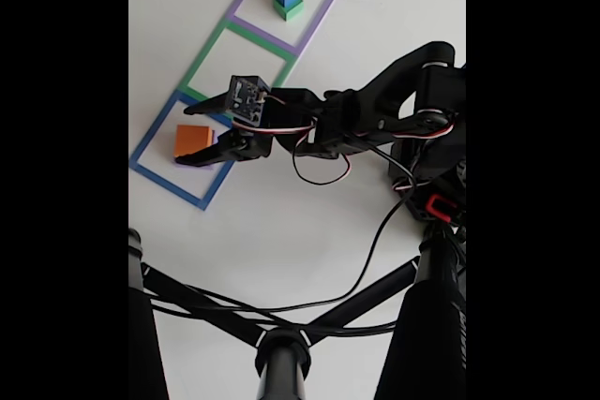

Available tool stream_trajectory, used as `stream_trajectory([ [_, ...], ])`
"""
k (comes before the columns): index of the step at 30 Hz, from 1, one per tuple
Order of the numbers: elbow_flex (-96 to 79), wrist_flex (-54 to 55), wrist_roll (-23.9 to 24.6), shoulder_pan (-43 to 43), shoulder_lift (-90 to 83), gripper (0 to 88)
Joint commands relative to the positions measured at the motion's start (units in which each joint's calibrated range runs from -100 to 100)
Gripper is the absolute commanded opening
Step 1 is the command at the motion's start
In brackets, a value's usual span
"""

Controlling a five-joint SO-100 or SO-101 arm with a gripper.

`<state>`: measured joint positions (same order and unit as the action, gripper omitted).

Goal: Tower of hanoi

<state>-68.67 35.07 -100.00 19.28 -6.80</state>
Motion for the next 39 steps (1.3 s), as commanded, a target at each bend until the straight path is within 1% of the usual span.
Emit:
stream_trajectory([
  [1,5.4,-12.2,0.0,-1.3,-12.1,19.6],
  [5,11.8,-29.3,0.0,-2.9,-21.3,14.5],
  [10,21.2,-55.0,0.0,-6.9,-31.8,0.8],
  [16,40.6,-86.5,0.0,-14.8,-35.4,0.1],
  [22,64.2,-112.4,0.0,-21.7,-33.9,0.1],
  [26,74.4,-122.1,0.0,-27.1,-33.3,0.1],
  [29,78.6,-127.1,0.0,-30.8,-32.7,0.1],
  [35,80.0,-128.7,0.0,-35.2,-32.6,0.2],
  [39,79.6,-129.6,0.0,-37.9,-32.6,3.2],
])
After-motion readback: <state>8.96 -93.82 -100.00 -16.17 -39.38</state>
